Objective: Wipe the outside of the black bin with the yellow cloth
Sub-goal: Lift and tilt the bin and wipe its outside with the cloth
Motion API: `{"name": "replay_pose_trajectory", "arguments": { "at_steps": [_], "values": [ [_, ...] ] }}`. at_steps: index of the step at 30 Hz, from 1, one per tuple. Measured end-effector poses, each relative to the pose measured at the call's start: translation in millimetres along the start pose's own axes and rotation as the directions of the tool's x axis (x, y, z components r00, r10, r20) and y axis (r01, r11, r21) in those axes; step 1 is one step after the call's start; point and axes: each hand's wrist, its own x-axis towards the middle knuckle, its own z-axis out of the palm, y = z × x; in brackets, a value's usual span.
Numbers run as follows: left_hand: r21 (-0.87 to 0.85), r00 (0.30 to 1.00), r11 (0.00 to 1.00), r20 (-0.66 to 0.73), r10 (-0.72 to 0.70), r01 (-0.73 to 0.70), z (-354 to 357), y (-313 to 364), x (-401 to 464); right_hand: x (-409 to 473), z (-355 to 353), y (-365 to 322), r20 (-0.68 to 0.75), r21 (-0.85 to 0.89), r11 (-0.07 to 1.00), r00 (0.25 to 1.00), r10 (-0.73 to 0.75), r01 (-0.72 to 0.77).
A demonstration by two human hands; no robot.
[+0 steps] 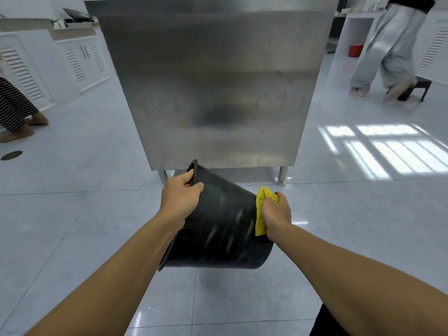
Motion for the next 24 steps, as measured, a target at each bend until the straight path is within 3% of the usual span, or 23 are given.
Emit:
{"name": "replay_pose_trajectory", "arguments": {
  "at_steps": [2, 5, 10, 18, 21, 24],
  "values": [
    [0.113, 0.997, 0.993, 0.071, 0.033, -0.041, -0.2, 3.3, -2.9, 0.1, 0.4, -1.1, -0.005, 0.004, 1.000, 1.000, -0.001, 0.001],
    [0.153, 0.986, 0.987, 0.162, 0.024, -0.049, 4.3, 8.8, -7.4, 2.5, -1.0, -3.4, -0.020, -0.001, 1.000, 1.000, -0.014, 0.014],
    [0.072, 0.987, 0.997, 0.153, -0.044, 0.033, 5.5, 9.9, -8.5, 0.6, -3.1, -3.9, -0.013, -0.066, 0.992, 0.994, -0.108, 0.106],
    [-0.147, 0.995, 0.989, 0.090, 0.041, -0.028, 7.3, 15.6, -12.4, -28.4, 8.8, -8.4, 0.071, -0.212, 0.918, 0.942, -0.328, 0.336],
    [-0.136, 0.996, 0.990, 0.069, 0.058, -0.048, 13.9, 8.9, -13.4, -69.6, 21.2, -15.1, 0.183, -0.125, 0.877, 0.879, -0.439, 0.464],
    [-0.107, 0.997, 0.992, 0.038, 0.069, -0.064, 17.0, 1.5, -12.5, -120.8, 33.1, -16.9, 0.303, 0.039, 0.801, 0.757, -0.579, 0.597]
  ]
}}
